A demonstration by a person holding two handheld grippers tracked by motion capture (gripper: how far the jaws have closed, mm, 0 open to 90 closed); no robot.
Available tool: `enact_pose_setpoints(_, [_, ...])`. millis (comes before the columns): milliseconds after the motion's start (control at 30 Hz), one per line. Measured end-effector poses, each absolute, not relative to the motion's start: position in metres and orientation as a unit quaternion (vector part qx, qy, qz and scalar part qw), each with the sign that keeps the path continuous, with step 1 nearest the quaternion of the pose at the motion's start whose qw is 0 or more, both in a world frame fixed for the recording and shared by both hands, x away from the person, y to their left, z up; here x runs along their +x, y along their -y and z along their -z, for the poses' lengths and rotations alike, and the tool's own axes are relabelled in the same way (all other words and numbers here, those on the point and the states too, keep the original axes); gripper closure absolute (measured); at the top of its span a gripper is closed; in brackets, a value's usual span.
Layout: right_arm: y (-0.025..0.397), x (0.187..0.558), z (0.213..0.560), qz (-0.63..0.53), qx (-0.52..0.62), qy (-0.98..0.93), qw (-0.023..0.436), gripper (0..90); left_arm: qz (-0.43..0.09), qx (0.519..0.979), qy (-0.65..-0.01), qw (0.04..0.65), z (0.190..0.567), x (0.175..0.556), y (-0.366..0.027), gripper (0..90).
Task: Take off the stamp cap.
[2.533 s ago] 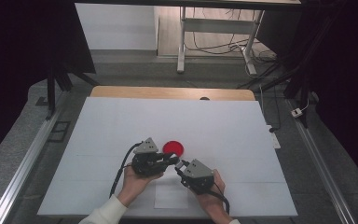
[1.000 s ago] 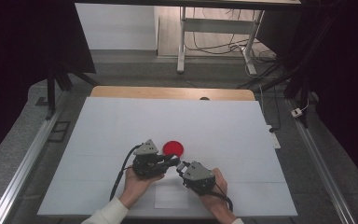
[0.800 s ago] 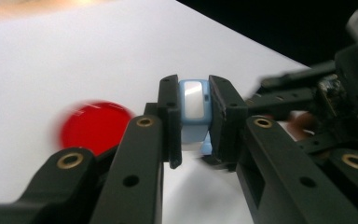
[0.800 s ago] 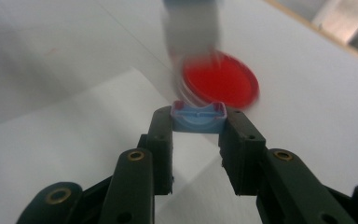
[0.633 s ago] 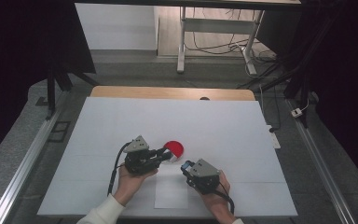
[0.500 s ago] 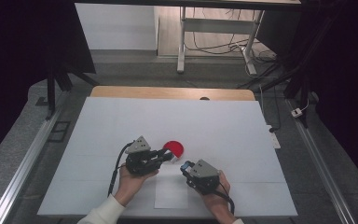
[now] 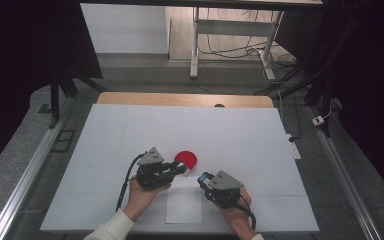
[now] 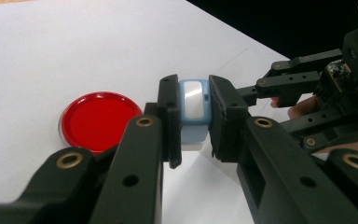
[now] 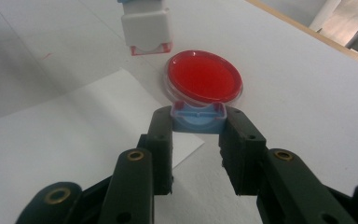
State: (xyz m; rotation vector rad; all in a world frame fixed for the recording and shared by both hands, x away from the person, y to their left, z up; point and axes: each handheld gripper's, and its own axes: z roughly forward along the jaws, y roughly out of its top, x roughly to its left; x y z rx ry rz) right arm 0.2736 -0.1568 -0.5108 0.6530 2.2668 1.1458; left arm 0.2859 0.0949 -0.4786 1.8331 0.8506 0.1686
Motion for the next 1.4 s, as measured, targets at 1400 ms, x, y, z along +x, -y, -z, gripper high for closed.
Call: enact_pose_setpoints(1400, [0.301, 0.257, 0.501, -0.425, 0.354, -0.781, 0.29, 65.4, -0.105, 0.773, -0.341, 0.524, 0.462, 0.289, -0.102, 75.6])
